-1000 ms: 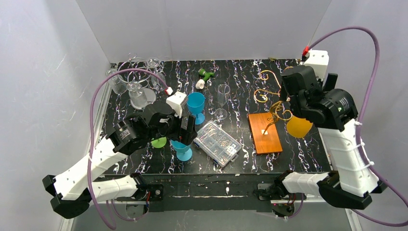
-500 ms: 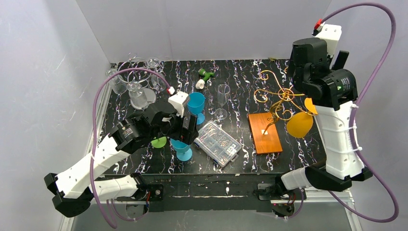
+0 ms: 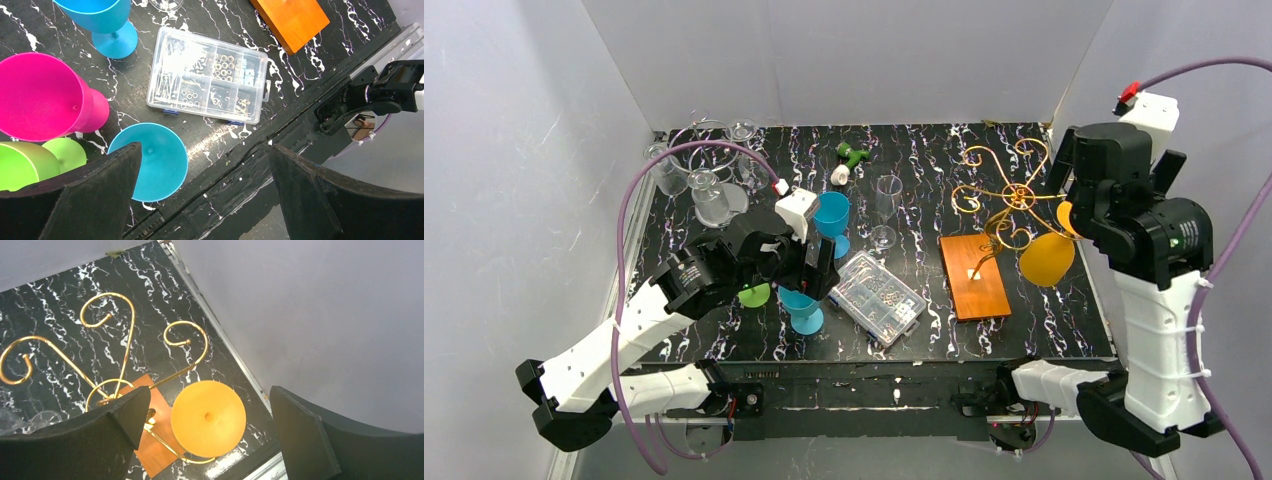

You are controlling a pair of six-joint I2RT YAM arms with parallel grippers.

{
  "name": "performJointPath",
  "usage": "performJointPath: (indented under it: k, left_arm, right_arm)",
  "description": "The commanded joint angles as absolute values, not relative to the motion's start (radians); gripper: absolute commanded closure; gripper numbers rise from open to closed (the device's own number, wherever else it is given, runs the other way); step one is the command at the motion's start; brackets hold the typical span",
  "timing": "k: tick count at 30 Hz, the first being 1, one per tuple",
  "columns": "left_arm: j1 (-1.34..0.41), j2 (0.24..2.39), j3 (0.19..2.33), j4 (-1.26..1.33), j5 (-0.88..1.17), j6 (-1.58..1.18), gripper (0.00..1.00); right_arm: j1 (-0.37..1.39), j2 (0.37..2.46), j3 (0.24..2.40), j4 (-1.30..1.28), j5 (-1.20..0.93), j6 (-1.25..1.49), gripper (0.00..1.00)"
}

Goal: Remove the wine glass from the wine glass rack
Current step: Pick up the wine glass from the wine rack.

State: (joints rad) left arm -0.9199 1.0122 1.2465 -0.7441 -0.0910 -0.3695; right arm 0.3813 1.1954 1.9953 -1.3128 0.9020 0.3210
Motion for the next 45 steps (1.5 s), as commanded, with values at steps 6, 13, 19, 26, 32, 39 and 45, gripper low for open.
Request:
performJointPath:
  k: [6, 13, 19, 26, 32, 39, 45]
  left_arm:
    - [-0.925, 1.001, 1.262, -0.727, -0.085, -0.367, 0.02]
    - [-0.925, 0.988, 1.252, -0.729, -0.087, -0.368, 0.02]
    - [-0.925, 0.985, 1.250, -0.729, -0.085, -0.370, 0.02]
    - [-0.925, 0.991, 1.251, -0.729, -0.080, -0.369, 0.02]
    - [-0.925, 0.996, 1.254, -0.729, -0.079, -0.368, 0.02]
    - [-0.925, 0.995, 1.259, -0.735, -0.081, -0.366, 0.02]
    - [-0.925, 0.992, 1.261, -0.740, -0.084, -0.365, 0.02]
  right_arm:
    - [0.379, 1.128, 1.848, -1.312, 0.782, 0.390, 0.02]
    - [0.379, 1.114, 1.810, -1.325, 0.775, 0.409, 0.01]
    - [0.379, 1.095, 1.782, -1.356, 0.820, 0.432, 0.02]
    - [0.379, 1.065, 1.747, -1.374, 0.856, 0.456, 0.01]
    - [0.379, 1.054, 1.737, -1.376, 0.863, 0.462, 0.02]
    - [0.379, 1.027, 1.686, -1.354, 0.859, 0.496, 0.02]
    - [0.379, 1.019, 1.655, -1.322, 0.872, 0.517, 0.02]
